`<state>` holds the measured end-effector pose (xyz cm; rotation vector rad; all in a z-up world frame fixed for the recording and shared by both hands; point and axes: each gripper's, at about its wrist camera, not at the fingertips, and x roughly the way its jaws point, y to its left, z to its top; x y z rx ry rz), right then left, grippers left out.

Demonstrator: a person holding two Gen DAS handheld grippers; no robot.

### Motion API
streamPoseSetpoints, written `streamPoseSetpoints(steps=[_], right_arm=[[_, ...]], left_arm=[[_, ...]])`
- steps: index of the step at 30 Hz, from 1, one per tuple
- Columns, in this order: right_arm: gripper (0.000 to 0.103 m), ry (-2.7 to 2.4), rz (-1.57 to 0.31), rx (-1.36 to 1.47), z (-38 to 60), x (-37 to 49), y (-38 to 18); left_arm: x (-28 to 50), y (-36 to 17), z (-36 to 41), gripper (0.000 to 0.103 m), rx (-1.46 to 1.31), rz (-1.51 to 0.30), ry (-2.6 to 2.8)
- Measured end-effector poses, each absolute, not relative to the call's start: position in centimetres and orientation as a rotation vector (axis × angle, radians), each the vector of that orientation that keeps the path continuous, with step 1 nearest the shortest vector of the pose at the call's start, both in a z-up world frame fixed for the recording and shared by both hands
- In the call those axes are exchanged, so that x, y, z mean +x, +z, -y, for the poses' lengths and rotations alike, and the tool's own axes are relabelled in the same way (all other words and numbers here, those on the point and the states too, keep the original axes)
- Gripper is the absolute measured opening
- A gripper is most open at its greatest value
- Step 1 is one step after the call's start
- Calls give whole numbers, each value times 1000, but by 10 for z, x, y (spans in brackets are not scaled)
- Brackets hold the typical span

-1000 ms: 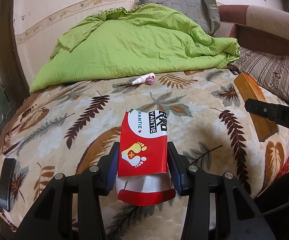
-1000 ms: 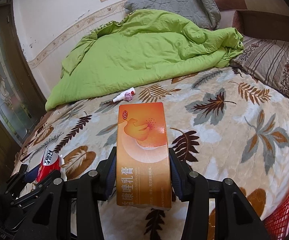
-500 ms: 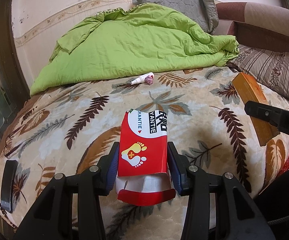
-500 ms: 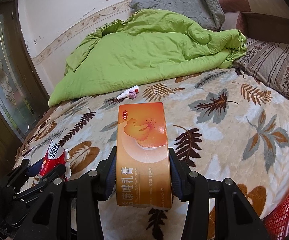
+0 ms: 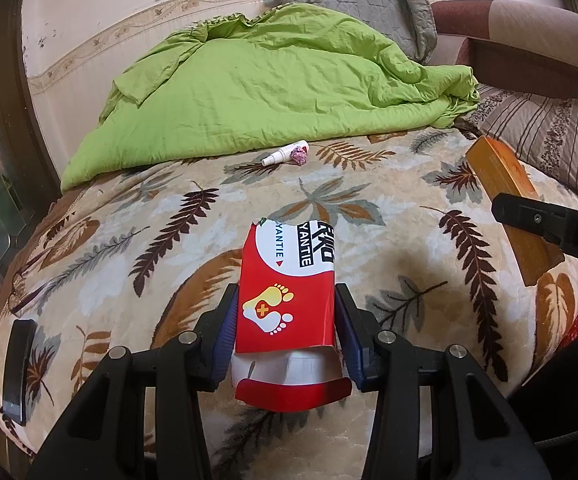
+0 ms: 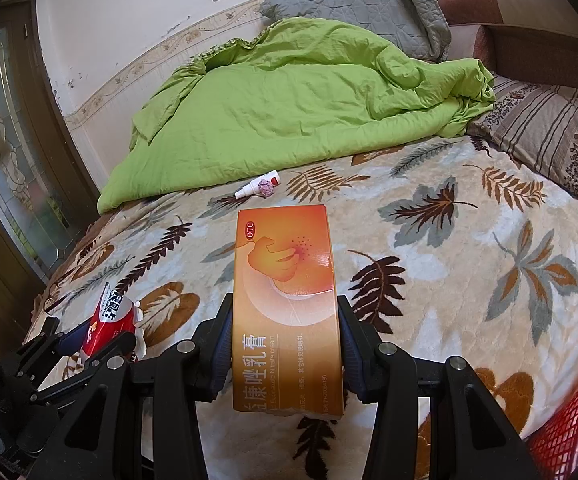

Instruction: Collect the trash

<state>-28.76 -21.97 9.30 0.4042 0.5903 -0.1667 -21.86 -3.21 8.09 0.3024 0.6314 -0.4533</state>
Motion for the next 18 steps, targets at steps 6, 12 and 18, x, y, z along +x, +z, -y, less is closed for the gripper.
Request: streamPoseSetpoints(steps=[6, 12, 18], right_arm=[[51, -168, -591, 405, 218, -288, 93], [51, -168, -591, 404, 218, -288, 93], [51, -169, -591, 405, 219, -287, 93]], left_arm=[[-218, 80, 32, 45, 303, -634, -453], [-217, 80, 33, 45, 304, -637, -455], [-216, 78, 32, 45, 306, -641, -456]])
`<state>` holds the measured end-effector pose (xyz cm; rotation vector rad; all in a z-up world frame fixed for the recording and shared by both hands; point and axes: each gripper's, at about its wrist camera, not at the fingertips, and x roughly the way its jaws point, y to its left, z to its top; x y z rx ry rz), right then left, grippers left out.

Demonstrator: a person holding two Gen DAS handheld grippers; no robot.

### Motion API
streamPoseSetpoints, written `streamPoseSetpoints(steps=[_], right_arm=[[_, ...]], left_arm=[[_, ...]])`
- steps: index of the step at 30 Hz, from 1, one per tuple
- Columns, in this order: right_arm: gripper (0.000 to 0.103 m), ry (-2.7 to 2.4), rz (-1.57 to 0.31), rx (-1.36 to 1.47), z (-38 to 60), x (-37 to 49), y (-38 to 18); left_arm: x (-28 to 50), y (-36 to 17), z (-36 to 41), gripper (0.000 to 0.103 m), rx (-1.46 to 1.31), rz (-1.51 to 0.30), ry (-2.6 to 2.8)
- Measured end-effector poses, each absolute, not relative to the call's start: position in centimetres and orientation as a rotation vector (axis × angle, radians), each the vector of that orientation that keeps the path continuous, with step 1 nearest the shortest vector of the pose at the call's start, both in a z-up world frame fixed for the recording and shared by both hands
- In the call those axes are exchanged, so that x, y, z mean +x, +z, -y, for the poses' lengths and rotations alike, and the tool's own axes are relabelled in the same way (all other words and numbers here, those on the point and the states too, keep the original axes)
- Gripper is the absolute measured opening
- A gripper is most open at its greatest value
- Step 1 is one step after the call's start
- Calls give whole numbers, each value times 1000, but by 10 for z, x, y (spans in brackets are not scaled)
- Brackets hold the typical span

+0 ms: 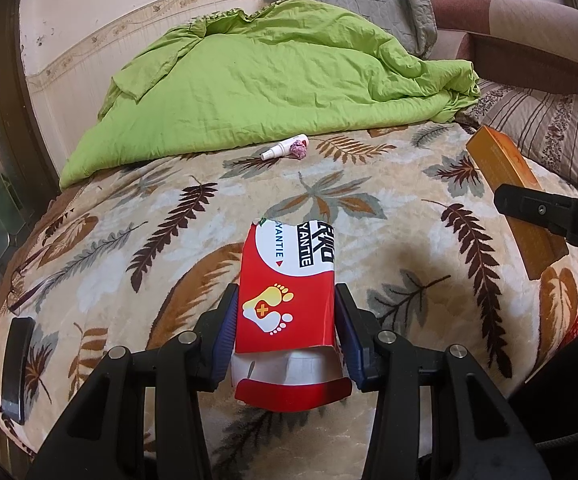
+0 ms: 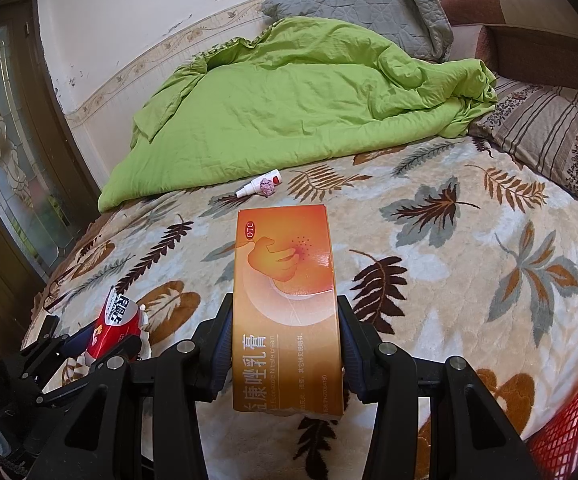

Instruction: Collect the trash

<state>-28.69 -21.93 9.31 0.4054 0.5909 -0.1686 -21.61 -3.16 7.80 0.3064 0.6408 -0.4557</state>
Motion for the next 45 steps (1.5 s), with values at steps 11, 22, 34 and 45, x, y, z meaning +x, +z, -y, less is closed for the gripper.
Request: streamPoseSetpoints(steps=[11, 22, 34, 45], right_arm=[[51, -169, -591, 405, 219, -287, 93], [51, -169, -591, 405, 219, -288, 94], [51, -172, -588, 412, 220, -288, 95], [51, -297, -485, 593, 288, -413, 130]], left_arm=[[-213, 74, 30, 45, 314, -645, -455], [-213, 72, 30, 45, 317, -648, -457], [-213, 71, 31, 45, 322, -649, -465], [-257, 111, 78, 45, 324, -595, -747]])
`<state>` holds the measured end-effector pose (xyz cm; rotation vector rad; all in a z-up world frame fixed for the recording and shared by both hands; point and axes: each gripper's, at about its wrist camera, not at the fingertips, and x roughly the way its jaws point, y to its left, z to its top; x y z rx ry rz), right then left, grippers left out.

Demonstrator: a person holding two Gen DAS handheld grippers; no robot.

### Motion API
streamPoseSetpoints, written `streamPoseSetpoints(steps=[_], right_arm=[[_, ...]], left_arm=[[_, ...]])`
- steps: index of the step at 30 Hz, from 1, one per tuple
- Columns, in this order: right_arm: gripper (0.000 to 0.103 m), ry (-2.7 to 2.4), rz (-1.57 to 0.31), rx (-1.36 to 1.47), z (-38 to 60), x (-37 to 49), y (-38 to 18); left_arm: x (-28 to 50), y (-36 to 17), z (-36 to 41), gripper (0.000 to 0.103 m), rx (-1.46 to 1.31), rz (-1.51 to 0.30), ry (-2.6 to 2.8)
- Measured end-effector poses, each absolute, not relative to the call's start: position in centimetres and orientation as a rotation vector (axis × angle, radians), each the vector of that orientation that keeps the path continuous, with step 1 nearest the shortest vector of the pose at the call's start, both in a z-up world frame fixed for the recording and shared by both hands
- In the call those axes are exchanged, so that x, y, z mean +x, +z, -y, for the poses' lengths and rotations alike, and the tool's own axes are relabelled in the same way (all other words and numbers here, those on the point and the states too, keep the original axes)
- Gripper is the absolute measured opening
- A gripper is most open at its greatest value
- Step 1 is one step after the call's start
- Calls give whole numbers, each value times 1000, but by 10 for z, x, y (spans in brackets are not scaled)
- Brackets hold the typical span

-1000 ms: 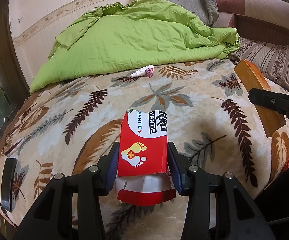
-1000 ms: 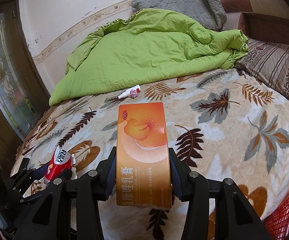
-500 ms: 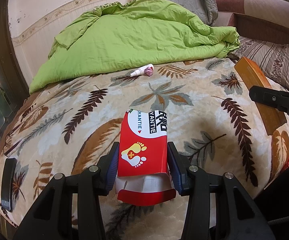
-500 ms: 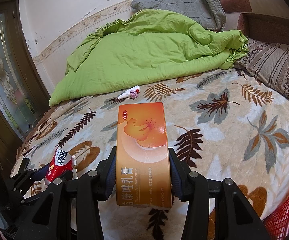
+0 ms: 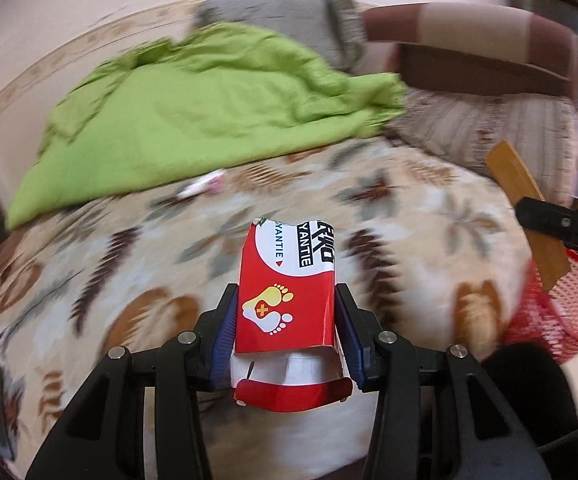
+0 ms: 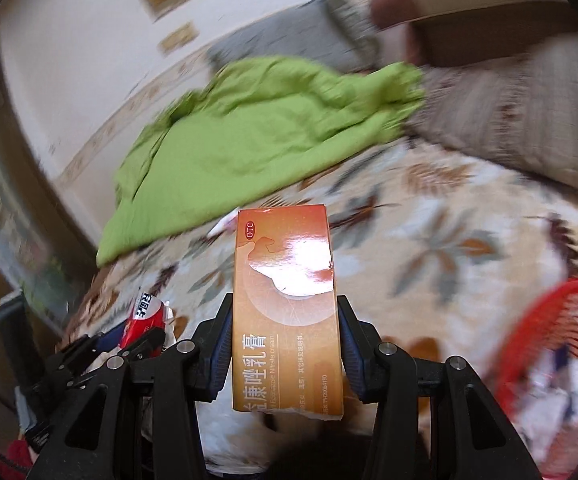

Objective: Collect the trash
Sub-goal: 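Carry both boxes to the red wastebasket and open both tools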

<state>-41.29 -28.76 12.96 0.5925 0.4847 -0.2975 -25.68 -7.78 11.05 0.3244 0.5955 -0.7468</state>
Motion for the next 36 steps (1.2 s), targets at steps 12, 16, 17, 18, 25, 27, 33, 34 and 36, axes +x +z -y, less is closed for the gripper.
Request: streamPoseSetpoints(steps=[12, 16, 17, 18, 25, 27, 33, 34, 36], right_arm=[[51, -752, -453, 725, 361, -586, 125], [51, -823, -440, 787, 381, -613, 117], [51, -833, -436, 796, 385, -616, 116], [51, -837, -433, 799, 386, -618, 116], [52, -837, -423, 818, 405, -621, 108], [52, -833, -420, 822, 405, -626, 104], [56, -837, -430, 833, 416, -619, 94], [59, -835, -440, 823, 418, -616, 92], [65, -863, -456, 808, 419, -616, 89]], left_arm=[[-361, 149, 205, 46, 382, -640, -1271], [-393, 141, 247, 47, 416, -721, -1383], [-398, 139, 255, 47, 421, -737, -1398], [-403, 136, 263, 47, 430, -754, -1412], [-424, 119, 297, 47, 472, -825, -1443], [-424, 116, 307, 47, 482, -830, -1439], [-430, 105, 333, 52, 503, -847, -1444], [-431, 103, 335, 54, 505, -847, -1439], [-429, 98, 337, 61, 510, -857, -1426]])
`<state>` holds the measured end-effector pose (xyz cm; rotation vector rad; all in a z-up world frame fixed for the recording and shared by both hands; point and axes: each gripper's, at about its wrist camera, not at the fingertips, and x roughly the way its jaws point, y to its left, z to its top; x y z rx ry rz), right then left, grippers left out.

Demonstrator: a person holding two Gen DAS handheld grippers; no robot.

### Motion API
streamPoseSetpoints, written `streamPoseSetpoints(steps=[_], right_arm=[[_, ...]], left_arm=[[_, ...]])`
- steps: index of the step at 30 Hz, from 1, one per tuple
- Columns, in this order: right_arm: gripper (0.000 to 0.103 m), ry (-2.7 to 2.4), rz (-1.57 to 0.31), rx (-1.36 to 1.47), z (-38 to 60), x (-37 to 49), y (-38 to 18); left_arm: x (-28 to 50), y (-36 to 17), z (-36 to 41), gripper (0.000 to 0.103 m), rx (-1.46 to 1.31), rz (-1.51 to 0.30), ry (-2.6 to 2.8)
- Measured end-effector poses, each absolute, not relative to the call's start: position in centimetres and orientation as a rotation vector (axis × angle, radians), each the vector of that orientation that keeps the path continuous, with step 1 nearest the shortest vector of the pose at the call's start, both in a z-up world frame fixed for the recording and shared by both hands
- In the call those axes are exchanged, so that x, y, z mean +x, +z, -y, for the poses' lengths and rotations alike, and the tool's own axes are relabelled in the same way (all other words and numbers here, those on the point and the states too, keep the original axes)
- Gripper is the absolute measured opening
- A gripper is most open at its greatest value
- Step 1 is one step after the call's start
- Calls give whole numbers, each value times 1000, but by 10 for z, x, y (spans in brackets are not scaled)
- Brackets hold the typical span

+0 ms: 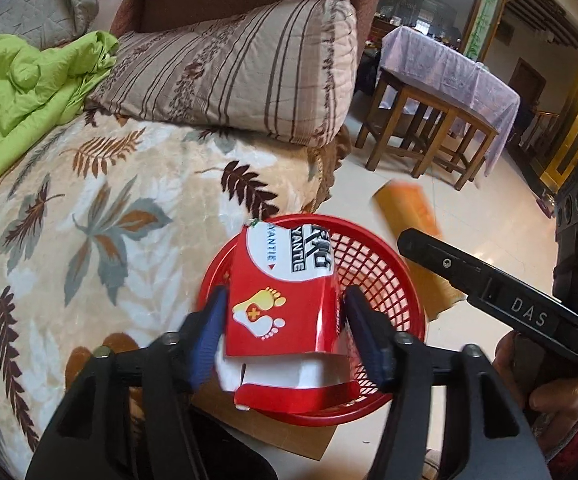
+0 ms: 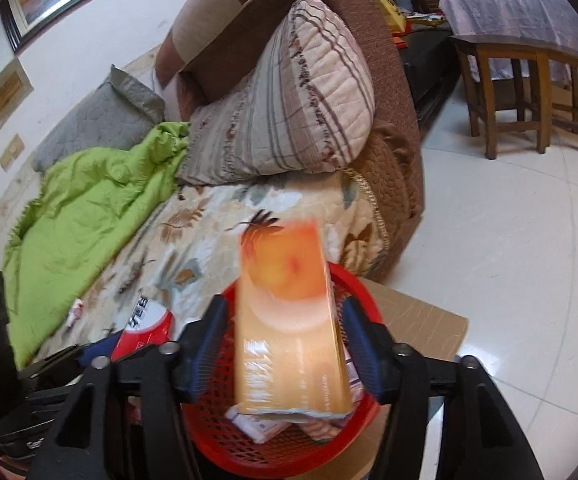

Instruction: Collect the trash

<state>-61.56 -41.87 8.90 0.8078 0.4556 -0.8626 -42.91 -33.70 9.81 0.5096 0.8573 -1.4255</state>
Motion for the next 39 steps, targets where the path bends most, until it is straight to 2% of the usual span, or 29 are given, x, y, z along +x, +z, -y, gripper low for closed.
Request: streamPoseSetpoints(steps=[7, 14, 23, 27, 29, 39], right_arm=[[69, -900, -480, 798, 407, -621, 90], [83, -965, -539, 713, 375, -603, 102], [94, -1020, -579, 596, 317, -568, 121], [95, -1036, -612, 578, 295, -554, 115], [100, -1042, -644, 575, 289, -547, 111], [102, -1040, -698, 464, 263, -521, 112]], left_arm=[[-413, 96, 317, 66, 484, -858, -1388], [-401, 111, 273, 84, 485, -706, -1272], [-379, 119, 206, 90, 483, -614, -1179], [-366, 117, 180, 92, 461, -606, -1140], [-361, 116, 173, 92, 453, -602, -1126], [-338, 109, 157, 97, 434, -608, -1048]])
